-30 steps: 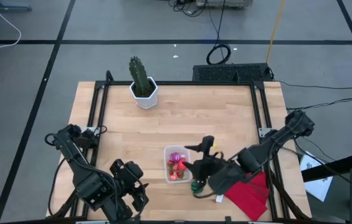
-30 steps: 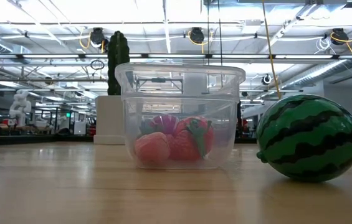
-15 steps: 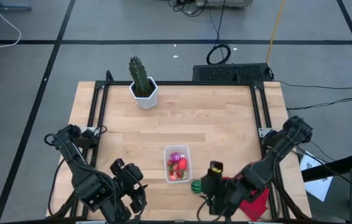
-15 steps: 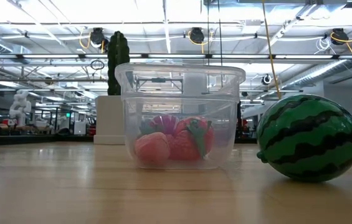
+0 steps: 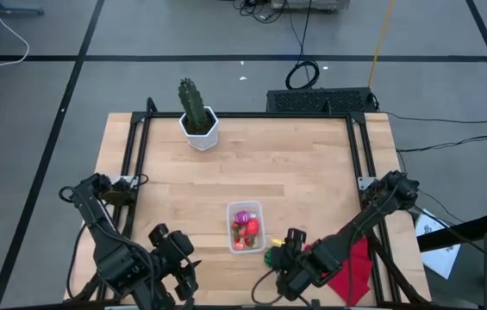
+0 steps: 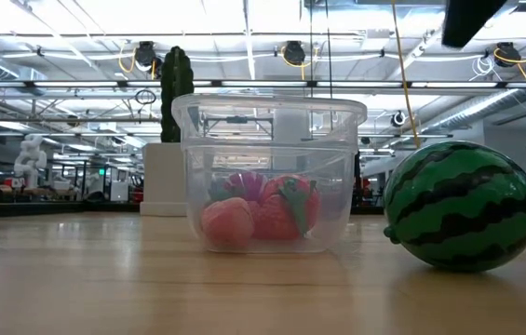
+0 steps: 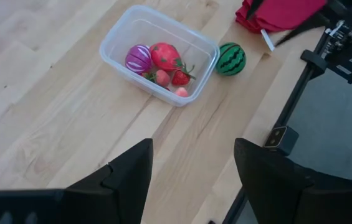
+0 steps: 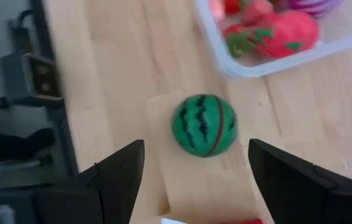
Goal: Pick and placing Produce into tupperware
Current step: Put the watermelon into the transparent bin
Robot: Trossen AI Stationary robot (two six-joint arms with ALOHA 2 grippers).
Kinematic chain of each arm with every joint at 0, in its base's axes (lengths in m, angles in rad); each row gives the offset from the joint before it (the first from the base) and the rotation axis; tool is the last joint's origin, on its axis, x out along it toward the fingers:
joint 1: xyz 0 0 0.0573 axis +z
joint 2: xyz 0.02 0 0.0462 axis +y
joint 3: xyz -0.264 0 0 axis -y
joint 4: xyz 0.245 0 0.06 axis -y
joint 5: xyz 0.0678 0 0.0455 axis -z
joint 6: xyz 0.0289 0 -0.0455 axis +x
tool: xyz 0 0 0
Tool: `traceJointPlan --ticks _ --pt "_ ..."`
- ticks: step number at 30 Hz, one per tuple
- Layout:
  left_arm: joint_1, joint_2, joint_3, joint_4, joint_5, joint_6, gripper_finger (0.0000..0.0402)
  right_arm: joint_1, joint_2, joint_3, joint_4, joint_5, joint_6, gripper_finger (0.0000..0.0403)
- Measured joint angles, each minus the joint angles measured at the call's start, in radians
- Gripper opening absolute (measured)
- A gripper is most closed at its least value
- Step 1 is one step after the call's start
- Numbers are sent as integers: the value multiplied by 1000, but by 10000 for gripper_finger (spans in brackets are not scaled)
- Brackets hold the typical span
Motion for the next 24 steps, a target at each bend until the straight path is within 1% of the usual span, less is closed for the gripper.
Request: traceJointPlan --ticks 6,8,13,17,21,24 --pt "-9 0 0 0 0 -9 230 -23 -2 -10 35 -36 16 279" --pt "-8 0 0 0 0 -11 230 -31 -3 -10 43 -72 26 279" --pt "-5 0 0 0 -2 -7 230 -46 -2 -32 44 -85 58 279" --pt "-1 0 0 0 -3 0 230 -62 -4 -85 110 -150 78 279" --pt "-1 0 0 0 -3 4 230 -71 -1 -102 156 -157 84 279" --pt "-1 0 0 0 -2 4 230 -75 -7 -101 156 -163 88 279"
